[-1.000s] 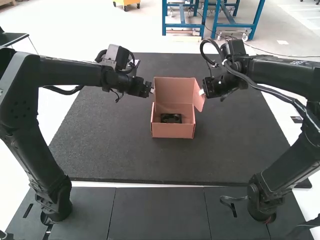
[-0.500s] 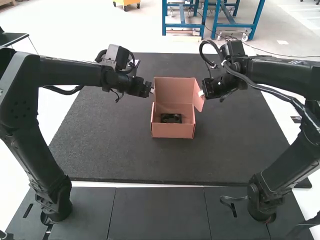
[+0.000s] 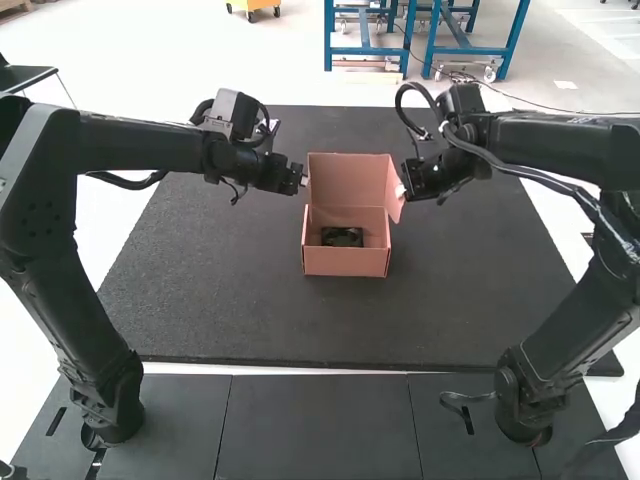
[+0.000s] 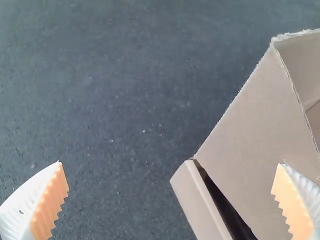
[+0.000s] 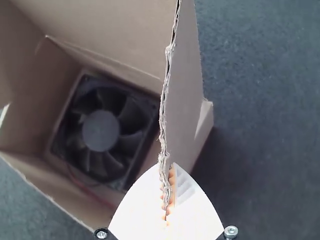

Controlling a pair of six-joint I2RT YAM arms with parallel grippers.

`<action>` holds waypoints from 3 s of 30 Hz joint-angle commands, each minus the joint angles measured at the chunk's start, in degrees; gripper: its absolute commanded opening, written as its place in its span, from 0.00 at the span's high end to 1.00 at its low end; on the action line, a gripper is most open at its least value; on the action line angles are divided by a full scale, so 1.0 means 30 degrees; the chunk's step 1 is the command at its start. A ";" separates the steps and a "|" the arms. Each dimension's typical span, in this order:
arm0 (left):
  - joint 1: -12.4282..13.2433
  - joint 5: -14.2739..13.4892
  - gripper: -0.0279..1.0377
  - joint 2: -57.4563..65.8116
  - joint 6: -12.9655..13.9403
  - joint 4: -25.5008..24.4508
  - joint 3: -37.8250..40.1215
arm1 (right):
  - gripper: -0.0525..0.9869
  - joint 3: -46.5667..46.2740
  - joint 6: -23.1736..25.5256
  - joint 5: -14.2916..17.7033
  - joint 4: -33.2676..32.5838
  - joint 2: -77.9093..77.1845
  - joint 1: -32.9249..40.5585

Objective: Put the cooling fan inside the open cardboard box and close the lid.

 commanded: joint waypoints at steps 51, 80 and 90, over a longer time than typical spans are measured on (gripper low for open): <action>-0.1024 0.0705 0.07 -0.1047 -0.0063 -0.3845 0.0542 | 0.97 0.1630 0.1922 -0.3276 -0.3702 0.1334 -0.0093; -0.1083 0.0676 0.07 -0.2073 0.0142 -0.4197 -0.0483 | 0.97 0.0722 0.0516 -0.1577 -0.4815 0.1803 0.1137; -0.1083 0.0676 0.07 -0.2102 0.0904 -0.4988 -0.0483 | 0.97 0.0136 -0.0158 -0.0815 -0.5108 0.1774 0.1137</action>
